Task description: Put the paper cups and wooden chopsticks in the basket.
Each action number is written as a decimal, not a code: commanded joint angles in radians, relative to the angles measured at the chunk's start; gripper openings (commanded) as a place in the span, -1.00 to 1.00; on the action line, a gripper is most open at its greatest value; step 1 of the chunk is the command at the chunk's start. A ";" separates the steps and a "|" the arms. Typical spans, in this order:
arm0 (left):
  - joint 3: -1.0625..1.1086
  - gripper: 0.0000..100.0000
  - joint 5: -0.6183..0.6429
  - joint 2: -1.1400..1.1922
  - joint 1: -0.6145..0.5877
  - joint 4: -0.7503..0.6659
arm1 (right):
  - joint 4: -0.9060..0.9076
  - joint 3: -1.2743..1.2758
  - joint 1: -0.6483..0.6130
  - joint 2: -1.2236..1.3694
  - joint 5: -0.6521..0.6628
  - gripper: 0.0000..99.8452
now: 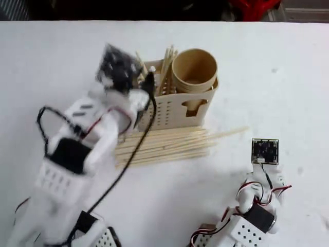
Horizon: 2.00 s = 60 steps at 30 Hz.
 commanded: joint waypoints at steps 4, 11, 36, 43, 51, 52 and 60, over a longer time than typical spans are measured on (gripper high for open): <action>-0.021 -0.83 -0.167 -0.130 0.157 0.411 | -0.018 0.008 -0.010 0.007 0.006 -0.96; 0.075 -0.82 -0.276 0.128 0.262 0.362 | -0.018 0.008 -0.008 0.008 0.006 -0.96; -0.114 -0.67 -0.440 0.917 0.191 -0.006 | -0.016 0.008 0.021 0.008 0.006 -0.96; -0.176 -0.68 -0.440 1.043 0.196 -0.003 | -0.016 0.008 0.021 0.008 0.006 -0.96; -0.189 -0.94 -0.440 1.044 0.189 0.040 | -0.016 0.008 0.019 0.008 0.006 -0.96; -0.190 -0.95 -0.440 1.044 0.189 0.054 | -0.016 0.008 0.019 0.008 0.006 -0.96; -0.180 -0.96 -0.439 0.912 0.202 0.193 | -0.018 0.008 0.016 0.008 0.006 -0.96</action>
